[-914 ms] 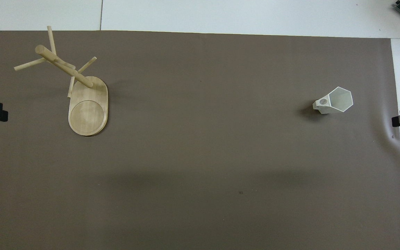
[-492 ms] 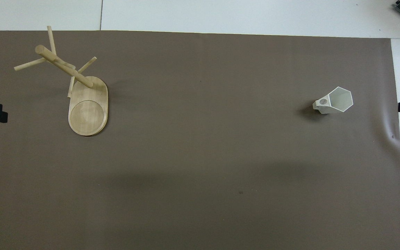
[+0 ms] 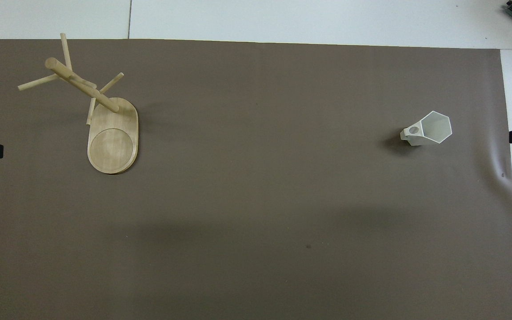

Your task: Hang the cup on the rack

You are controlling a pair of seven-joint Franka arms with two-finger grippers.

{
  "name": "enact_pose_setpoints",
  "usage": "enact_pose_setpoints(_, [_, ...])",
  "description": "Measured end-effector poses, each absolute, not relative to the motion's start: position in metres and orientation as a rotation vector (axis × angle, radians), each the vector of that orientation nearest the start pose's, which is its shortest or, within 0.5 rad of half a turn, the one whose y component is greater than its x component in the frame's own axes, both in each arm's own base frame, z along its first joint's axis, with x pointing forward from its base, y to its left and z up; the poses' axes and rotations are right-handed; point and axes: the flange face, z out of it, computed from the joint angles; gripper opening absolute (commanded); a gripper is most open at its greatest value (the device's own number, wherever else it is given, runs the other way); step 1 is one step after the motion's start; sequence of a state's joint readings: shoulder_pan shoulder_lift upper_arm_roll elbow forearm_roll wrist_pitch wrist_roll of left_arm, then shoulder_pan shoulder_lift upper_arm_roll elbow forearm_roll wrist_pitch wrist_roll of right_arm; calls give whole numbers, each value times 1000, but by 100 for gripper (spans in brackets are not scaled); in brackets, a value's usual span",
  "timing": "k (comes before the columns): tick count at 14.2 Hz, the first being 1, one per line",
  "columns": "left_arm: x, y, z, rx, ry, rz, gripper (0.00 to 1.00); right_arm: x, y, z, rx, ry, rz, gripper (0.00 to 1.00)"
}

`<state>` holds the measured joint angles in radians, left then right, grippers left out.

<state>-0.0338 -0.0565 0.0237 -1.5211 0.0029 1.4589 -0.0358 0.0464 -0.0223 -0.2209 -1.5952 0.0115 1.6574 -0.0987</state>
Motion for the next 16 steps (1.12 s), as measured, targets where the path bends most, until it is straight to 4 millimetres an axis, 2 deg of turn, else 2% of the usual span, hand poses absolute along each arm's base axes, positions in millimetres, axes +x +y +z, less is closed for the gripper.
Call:
enact_pose_setpoints(11, [525,-5,668,-3140,-41,10,100,548,-97,631,-3132,114,-126,100])
enact_pose_setpoints(13, [525,-5,668,-3140,-41,10,100,547,-97,623,-3131,102,-113,100])
enact_pose_setpoints(16, [525,-5,668,-3140,-41,10,100,547,-103,595,-3130,78,-159,100])
